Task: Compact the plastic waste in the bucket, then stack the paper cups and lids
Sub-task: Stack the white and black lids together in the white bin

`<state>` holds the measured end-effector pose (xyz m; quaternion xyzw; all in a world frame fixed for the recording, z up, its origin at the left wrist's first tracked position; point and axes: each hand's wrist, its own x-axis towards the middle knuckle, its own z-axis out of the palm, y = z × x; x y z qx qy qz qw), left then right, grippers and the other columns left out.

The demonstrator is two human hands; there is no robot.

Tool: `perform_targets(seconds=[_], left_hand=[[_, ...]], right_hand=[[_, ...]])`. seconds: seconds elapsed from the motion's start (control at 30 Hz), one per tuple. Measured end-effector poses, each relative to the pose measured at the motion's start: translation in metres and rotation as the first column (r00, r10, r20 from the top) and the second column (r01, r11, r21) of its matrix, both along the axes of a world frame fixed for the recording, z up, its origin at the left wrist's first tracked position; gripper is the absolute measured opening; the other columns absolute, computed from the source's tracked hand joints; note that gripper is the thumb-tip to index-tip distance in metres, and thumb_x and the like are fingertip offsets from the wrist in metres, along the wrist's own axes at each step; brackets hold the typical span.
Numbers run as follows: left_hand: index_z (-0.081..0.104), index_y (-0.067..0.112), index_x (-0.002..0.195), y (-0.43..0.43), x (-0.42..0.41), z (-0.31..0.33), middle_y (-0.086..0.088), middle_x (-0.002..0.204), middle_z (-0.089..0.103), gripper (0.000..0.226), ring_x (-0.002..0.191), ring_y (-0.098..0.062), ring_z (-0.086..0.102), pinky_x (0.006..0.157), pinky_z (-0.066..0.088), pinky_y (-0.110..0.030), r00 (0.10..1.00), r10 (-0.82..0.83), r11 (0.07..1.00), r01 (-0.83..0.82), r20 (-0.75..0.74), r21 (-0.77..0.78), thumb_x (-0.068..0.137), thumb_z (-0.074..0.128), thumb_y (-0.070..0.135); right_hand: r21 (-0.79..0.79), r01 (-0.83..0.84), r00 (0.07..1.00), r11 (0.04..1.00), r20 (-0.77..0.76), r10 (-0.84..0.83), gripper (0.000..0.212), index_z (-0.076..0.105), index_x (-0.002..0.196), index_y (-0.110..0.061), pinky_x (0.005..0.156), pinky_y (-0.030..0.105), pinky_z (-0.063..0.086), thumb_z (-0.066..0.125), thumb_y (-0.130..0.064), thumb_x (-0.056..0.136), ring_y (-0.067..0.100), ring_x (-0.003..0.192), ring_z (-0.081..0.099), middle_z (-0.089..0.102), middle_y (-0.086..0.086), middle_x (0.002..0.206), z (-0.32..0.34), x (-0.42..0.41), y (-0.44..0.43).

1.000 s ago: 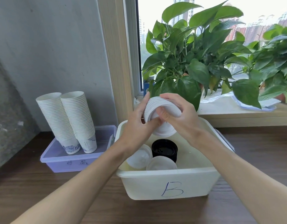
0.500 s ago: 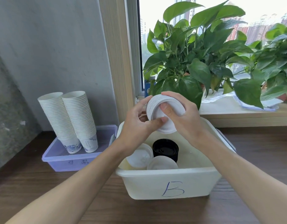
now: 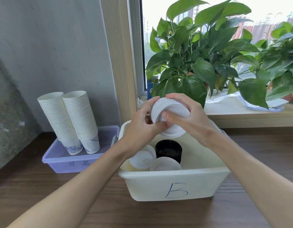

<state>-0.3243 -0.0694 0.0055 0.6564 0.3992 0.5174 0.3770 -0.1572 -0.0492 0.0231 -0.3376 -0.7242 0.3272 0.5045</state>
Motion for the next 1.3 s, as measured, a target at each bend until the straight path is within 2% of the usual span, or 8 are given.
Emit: perform_targets(seconds=[0.1,0.17,0.33,0.73,0.9,0.97,1.17,1.3], left_hand=[[0.033,0.032,0.151,0.0,0.004,-0.002,0.006,0.133,0.061,0.088,0.118,-0.006,0.061,0.101,0.051,-0.028,1.0,-0.003,0.999,0.002,-0.025,-0.037,0.076,0.078,0.043],[0.045,0.027,0.14,0.0,0.004,-0.001,0.005,0.128,0.065,0.082,0.116,-0.008,0.063,0.1,0.052,-0.032,0.999,0.034,0.998,-0.034,0.002,-0.044,0.07,0.08,0.05],[0.064,0.023,0.126,-0.001,0.001,0.003,-0.002,0.116,0.071,0.045,0.108,-0.023,0.066,0.093,0.055,-0.037,1.0,0.018,1.0,-0.018,-0.02,0.024,0.084,0.076,0.029],[0.066,0.016,0.123,-0.002,-0.003,0.004,-0.018,0.115,0.066,0.036,0.108,-0.039,0.059,0.096,0.048,-0.051,0.996,-0.082,0.995,0.084,-0.034,0.054,0.087,0.072,0.018],[0.046,0.032,0.144,-0.001,0.001,0.002,-0.002,0.125,0.066,0.067,0.113,-0.015,0.065,0.096,0.053,-0.029,0.998,-0.046,0.999,0.045,-0.046,-0.017,0.083,0.074,0.031],[0.039,0.035,0.144,-0.001,0.003,0.0,-0.004,0.128,0.063,0.076,0.113,-0.013,0.065,0.095,0.054,-0.029,0.999,-0.041,0.998,0.039,-0.031,-0.058,0.079,0.077,0.031],[0.055,0.028,0.136,-0.001,0.005,0.012,-0.001,0.12,0.069,0.053,0.112,-0.016,0.065,0.097,0.054,-0.033,0.975,-0.151,0.988,0.142,-0.166,-0.062,0.087,0.074,0.019],[0.062,0.018,0.131,0.003,0.019,0.016,-0.011,0.118,0.071,0.031,0.111,-0.029,0.067,0.097,0.056,-0.042,0.926,-0.337,0.921,0.286,-0.172,-0.263,0.099,0.061,0.017]], right_hand=[[0.0,0.046,0.995,0.999,-0.089,-0.046,0.042,0.061,0.117,-0.014,0.08,0.011,0.046,0.074,-0.022,0.078,-0.007,0.094,0.061,0.067,-0.011,0.104,-0.001,0.0,-0.002],[-0.009,0.053,0.991,0.999,-0.122,-0.054,0.047,0.06,0.117,-0.013,0.08,0.014,0.048,0.077,-0.028,0.076,-0.005,0.093,0.062,0.067,-0.01,0.103,-0.001,0.001,-0.003],[0.007,0.033,0.999,0.999,-0.037,-0.033,0.058,0.059,0.123,-0.017,0.085,0.005,0.04,0.076,-0.038,0.072,-0.01,0.106,0.055,0.062,-0.01,0.118,-0.001,0.0,-0.004],[0.061,0.06,0.998,0.996,-0.017,-0.059,0.039,0.063,0.103,-0.029,0.08,0.012,0.045,0.07,-0.05,0.071,0.005,0.095,0.061,0.065,-0.01,0.098,-0.002,-0.002,-0.003],[0.029,0.084,0.992,0.996,-0.096,-0.08,0.045,0.062,0.11,-0.018,0.078,0.011,0.045,0.069,-0.044,0.073,-0.004,0.089,0.059,0.064,-0.01,0.1,-0.002,-0.002,-0.003],[-0.015,0.077,0.989,0.997,-0.122,-0.078,0.047,0.06,0.116,-0.014,0.077,0.009,0.044,0.065,-0.041,0.077,-0.009,0.087,0.057,0.064,-0.01,0.103,0.001,0.0,-0.004],[-0.019,0.079,0.988,0.997,0.133,-0.076,0.037,0.061,0.108,-0.017,0.077,0.008,0.042,0.057,-0.045,0.084,-0.005,0.086,0.056,0.063,-0.009,0.099,0.004,0.02,-0.009],[-0.077,0.198,0.865,0.977,0.484,-0.137,0.027,0.063,0.102,-0.022,0.081,0.035,0.048,0.048,-0.045,0.096,0.017,0.092,0.061,0.067,-0.002,0.095,0.012,0.043,-0.009]])
